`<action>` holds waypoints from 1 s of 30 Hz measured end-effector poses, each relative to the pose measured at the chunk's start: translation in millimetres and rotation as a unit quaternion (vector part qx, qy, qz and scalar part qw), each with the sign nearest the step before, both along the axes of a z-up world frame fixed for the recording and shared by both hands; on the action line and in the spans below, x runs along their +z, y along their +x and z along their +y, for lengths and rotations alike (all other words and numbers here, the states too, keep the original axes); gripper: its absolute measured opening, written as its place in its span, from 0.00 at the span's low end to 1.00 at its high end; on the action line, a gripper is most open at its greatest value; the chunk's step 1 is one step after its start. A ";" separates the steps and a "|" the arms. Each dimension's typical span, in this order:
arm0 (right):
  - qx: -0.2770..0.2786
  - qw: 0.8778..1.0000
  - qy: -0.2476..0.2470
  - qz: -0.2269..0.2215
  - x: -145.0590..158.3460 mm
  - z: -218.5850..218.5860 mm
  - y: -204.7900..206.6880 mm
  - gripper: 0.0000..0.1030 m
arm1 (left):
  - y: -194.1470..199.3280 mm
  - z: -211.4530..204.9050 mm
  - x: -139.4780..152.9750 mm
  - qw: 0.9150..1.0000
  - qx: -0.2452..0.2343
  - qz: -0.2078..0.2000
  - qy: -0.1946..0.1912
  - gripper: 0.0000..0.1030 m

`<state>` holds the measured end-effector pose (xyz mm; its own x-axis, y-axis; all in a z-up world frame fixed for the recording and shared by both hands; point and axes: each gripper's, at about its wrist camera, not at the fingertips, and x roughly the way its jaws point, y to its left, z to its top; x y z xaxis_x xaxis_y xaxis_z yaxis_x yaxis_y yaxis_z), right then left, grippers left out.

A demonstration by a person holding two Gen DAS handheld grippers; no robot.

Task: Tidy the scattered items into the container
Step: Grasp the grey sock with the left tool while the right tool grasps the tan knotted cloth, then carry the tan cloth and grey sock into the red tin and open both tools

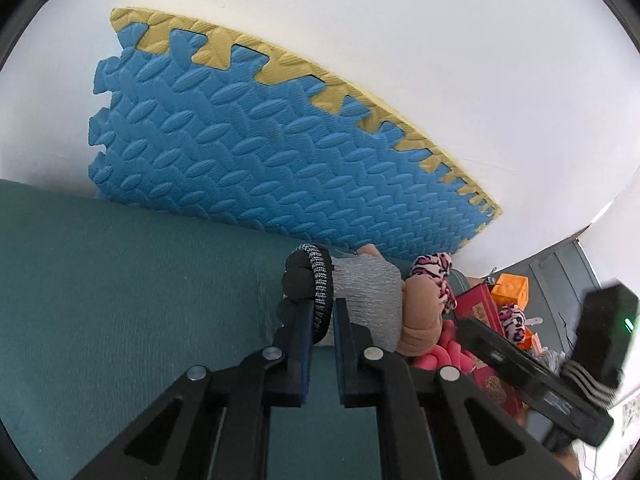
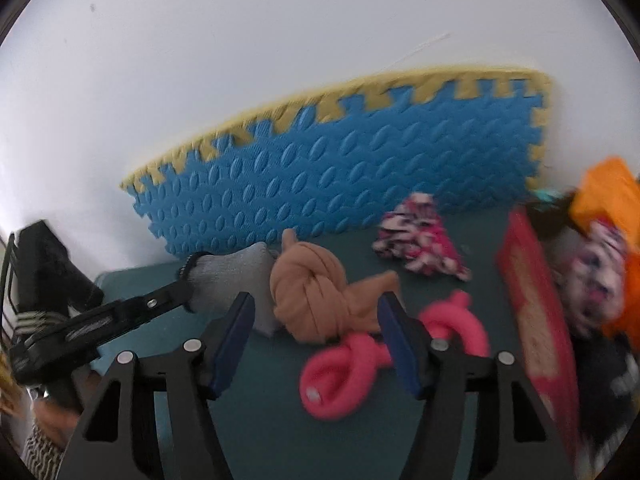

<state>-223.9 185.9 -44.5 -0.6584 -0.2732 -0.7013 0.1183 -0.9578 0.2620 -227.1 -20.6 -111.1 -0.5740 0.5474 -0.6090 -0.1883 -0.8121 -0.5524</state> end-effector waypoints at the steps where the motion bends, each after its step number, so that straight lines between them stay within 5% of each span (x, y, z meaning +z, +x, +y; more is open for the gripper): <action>1: 0.005 1.000 0.000 -0.009 -4.4 -3.5 -7.0 0.66 | 0.4 -1.0 -0.4 1.000 0.000 -0.002 0.000 0.09; 4: 0.012 0.999 0.005 -0.034 -18.6 -10.6 -22.4 0.51 | 1.5 -4.8 -2.6 1.000 0.003 -0.009 -0.004 0.09; 10: 0.007 0.999 0.019 -0.027 -17.6 -13.6 -14.7 0.43 | 4.8 -16.2 -3.8 0.999 0.030 -0.025 0.002 0.16; 13: -0.001 1.000 -0.003 -0.012 -6.1 -4.5 0.5 0.42 | 9.2 -22.8 0.6 0.998 0.054 -0.013 0.012 0.92; 14: -0.005 1.000 -0.012 -0.004 -0.6 -0.2 6.7 0.42 | 13.0 -27.4 4.4 0.997 0.069 0.000 0.021 0.98; 19: -0.019 0.998 -0.037 0.043 31.9 20.1 36.8 0.42 | 3.0 -32.3 12.6 0.996 0.082 -0.002 0.046 0.99; 24: -0.050 0.992 -0.041 0.105 72.1 47.0 77.5 0.42 | -25.3 -12.5 0.6 0.997 0.066 -0.033 0.029 0.99; 30: -0.147 0.977 -0.022 0.153 107.5 122.4 132.9 0.43 | -34.4 4.9 -17.0 0.997 0.045 -0.053 0.031 0.98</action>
<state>-91.0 308.3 63.0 -0.8902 -0.0665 -0.4506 -0.0808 -0.9505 0.2999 -261.5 -15.6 -128.1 -0.5570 0.5355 -0.6348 -0.0550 -0.7864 -0.6152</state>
